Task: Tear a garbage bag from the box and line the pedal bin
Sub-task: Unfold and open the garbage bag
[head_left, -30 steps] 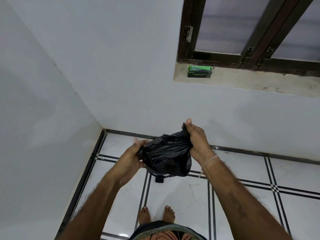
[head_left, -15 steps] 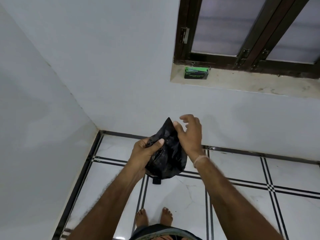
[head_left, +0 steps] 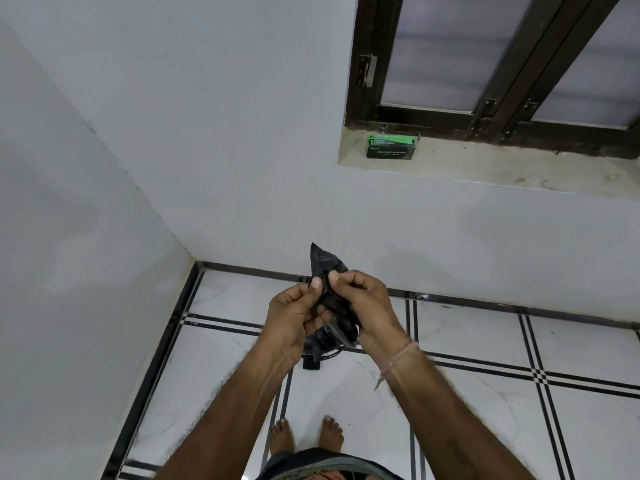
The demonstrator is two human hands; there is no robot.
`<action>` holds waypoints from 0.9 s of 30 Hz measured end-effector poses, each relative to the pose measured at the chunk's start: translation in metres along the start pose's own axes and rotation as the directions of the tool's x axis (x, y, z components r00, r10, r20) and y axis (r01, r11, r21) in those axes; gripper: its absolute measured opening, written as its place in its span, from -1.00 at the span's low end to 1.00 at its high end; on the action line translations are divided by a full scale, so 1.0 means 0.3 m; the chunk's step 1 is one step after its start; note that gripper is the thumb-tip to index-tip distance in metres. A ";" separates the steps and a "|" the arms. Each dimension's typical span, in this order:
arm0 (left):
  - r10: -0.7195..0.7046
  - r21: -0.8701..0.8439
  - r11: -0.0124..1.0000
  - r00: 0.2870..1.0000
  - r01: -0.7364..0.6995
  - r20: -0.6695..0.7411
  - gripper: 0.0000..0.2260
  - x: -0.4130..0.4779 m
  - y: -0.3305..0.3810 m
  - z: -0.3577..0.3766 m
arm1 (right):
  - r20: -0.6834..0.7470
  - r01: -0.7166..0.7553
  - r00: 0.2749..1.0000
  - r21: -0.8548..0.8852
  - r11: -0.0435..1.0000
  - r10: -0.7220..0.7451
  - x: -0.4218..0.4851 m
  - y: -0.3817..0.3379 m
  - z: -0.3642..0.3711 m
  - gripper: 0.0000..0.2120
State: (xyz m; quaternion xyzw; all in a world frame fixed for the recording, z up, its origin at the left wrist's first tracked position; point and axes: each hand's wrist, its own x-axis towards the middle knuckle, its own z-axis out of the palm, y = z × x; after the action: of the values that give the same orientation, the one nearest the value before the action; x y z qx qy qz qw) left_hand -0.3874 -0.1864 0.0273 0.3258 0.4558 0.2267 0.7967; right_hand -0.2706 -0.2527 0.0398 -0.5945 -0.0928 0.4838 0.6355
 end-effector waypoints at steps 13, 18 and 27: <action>-0.144 -0.270 0.954 0.989 0.126 -0.046 -0.39 0.020 0.034 -0.076 | 0.000 -0.339 0.920 0.499 0.797 0.391 0.094 -0.015 -0.052 -0.76; -0.222 -0.289 0.943 0.960 0.167 -0.171 -0.50 0.044 0.051 -0.100 | 0.072 -0.274 0.960 0.445 0.853 0.271 0.097 -0.006 -0.070 -0.72; -0.215 -0.158 0.968 0.967 0.193 -0.138 -0.55 0.077 0.094 -0.148 | 0.193 -0.267 0.949 0.064 0.962 0.250 0.107 0.011 -0.100 -0.82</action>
State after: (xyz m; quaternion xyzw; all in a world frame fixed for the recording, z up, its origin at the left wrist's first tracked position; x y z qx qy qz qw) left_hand -0.4171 -0.1381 0.0178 0.2006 0.5296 0.1996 0.7996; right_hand -0.2351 -0.2499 0.0139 -0.5255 -0.0503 0.6191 0.5814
